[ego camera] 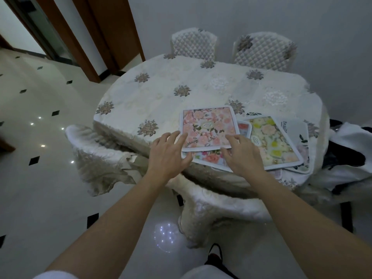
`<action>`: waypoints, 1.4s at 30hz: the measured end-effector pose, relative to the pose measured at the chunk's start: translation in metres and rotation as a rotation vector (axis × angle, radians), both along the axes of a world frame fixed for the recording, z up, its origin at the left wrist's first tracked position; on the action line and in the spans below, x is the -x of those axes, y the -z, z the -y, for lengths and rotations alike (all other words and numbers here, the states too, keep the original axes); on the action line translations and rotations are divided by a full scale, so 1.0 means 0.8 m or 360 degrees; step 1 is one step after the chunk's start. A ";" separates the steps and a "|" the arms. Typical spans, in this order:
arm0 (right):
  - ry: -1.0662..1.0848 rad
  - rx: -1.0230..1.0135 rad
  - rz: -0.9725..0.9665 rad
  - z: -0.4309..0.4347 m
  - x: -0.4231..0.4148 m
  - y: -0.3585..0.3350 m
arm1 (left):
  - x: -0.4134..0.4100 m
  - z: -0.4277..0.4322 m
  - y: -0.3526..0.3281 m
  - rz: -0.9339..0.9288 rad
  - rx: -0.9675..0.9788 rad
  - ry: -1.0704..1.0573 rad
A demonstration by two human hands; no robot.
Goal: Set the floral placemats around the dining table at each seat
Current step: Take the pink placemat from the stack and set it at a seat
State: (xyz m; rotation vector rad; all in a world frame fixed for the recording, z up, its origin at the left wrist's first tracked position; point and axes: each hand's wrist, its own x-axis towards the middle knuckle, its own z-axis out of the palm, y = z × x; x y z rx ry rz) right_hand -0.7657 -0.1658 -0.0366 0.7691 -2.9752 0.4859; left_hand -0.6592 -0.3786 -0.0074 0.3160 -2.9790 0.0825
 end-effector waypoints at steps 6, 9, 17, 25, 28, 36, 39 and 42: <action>0.0017 -0.0093 0.0037 0.005 0.079 0.015 | 0.081 0.013 0.018 0.0016 -0.0082 0.0014; 0.0055 -0.0139 0.0083 0.010 0.109 0.026 | 0.111 0.027 0.031 0.0042 -0.0085 0.0018; 0.0201 -0.0205 0.0251 0.027 0.168 0.058 | 0.187 0.080 0.081 0.0193 -0.0260 -0.0030; 0.0507 -0.0205 0.0475 0.039 0.228 0.101 | 0.250 0.133 0.155 0.0401 -0.0819 -0.0391; 0.0654 -0.0107 0.0557 0.046 0.240 0.120 | 0.261 0.137 0.177 0.0372 -0.0904 -0.0442; 0.0764 0.0061 0.0649 0.065 0.272 0.150 | 0.286 0.140 0.206 0.0198 -0.1138 -0.0540; 0.0785 0.0187 0.0583 0.074 0.277 0.161 | 0.295 0.145 0.213 0.0190 -0.1274 -0.0654; 0.0872 0.0279 0.0577 0.083 0.282 0.170 | 0.302 0.150 0.215 0.0125 -0.1536 -0.0763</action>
